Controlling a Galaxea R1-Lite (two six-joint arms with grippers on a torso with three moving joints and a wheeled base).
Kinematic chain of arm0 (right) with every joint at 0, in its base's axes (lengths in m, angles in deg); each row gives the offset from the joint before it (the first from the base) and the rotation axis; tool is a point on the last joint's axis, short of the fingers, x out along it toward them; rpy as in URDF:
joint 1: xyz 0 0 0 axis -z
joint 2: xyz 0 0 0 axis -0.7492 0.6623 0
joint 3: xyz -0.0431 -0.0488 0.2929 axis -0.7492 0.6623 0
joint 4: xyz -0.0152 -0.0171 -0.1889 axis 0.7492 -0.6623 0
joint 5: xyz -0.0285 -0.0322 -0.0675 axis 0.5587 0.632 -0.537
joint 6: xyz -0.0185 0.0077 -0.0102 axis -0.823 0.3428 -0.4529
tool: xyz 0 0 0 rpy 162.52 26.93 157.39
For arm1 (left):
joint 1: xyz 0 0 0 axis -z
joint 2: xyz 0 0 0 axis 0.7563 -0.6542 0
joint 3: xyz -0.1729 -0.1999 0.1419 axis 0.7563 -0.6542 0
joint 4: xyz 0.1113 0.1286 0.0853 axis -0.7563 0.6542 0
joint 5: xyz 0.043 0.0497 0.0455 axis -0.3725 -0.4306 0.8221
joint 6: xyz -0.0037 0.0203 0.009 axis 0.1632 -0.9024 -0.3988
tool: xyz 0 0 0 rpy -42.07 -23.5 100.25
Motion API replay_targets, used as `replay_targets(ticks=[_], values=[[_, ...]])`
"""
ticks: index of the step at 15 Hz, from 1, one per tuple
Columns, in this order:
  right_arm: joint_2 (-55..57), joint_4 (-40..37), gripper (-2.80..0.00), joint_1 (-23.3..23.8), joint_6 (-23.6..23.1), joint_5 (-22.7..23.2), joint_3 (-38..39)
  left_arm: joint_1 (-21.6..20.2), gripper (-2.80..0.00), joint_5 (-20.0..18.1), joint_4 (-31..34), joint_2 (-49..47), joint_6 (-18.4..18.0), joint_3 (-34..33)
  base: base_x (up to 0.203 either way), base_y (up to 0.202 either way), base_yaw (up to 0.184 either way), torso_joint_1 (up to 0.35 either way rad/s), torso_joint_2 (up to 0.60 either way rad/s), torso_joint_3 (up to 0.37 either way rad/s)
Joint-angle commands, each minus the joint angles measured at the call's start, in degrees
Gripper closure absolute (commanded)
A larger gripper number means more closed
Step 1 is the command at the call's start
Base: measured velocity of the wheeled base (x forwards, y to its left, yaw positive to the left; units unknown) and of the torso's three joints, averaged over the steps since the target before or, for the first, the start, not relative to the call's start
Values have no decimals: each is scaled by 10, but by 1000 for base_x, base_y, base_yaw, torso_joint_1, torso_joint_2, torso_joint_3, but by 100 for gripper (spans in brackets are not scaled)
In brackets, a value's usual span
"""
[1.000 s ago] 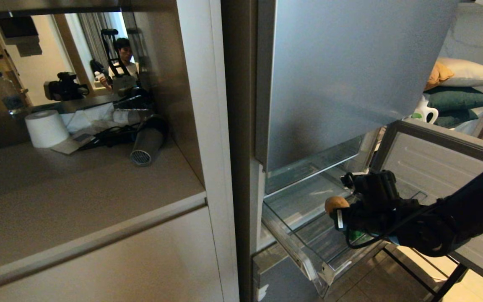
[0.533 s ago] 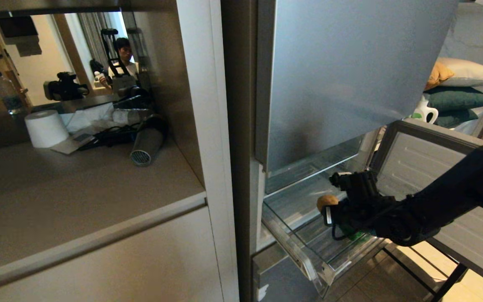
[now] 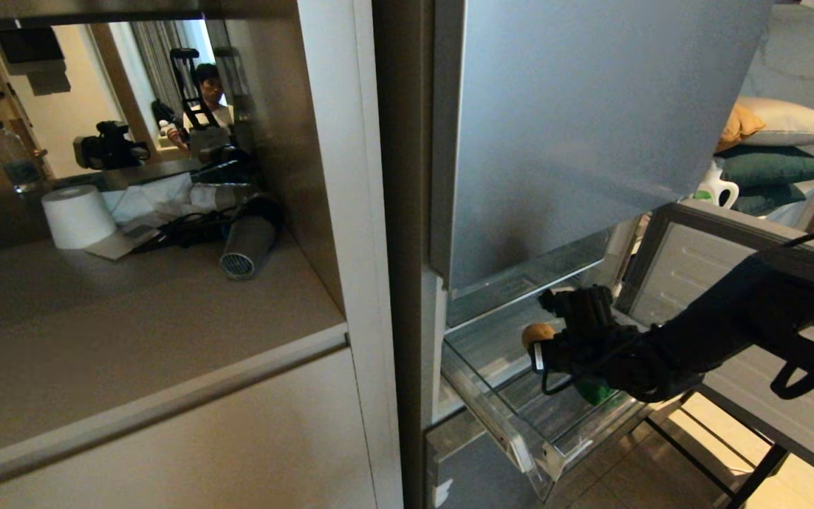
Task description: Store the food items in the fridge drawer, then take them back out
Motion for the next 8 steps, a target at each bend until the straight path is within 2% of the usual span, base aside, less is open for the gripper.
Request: replay_targets(ticks=[1, 5, 6, 8], values=[[16, 1, 0, 0, 0, -1, -11, 0, 0, 0, 0, 0, 0, -6, 0, 0, 0, 0, 0, 0], [28, 1, 0, -1, 0, -1, -19, 0, 0, 0, 0, 0, 0, -6, 0, 0, 0, 0, 0, 0], [28, 1, -280, -1, 0, -2, -22, 0, 0, 0, 0, 0, 0, -5, 0, 0, 0, 0, 0, 0], [26, 1, -280, -1, 0, -3, -23, 0, 0, 0, 0, 0, 0, -6, 0, 0, 0, 0, 0, 0]])
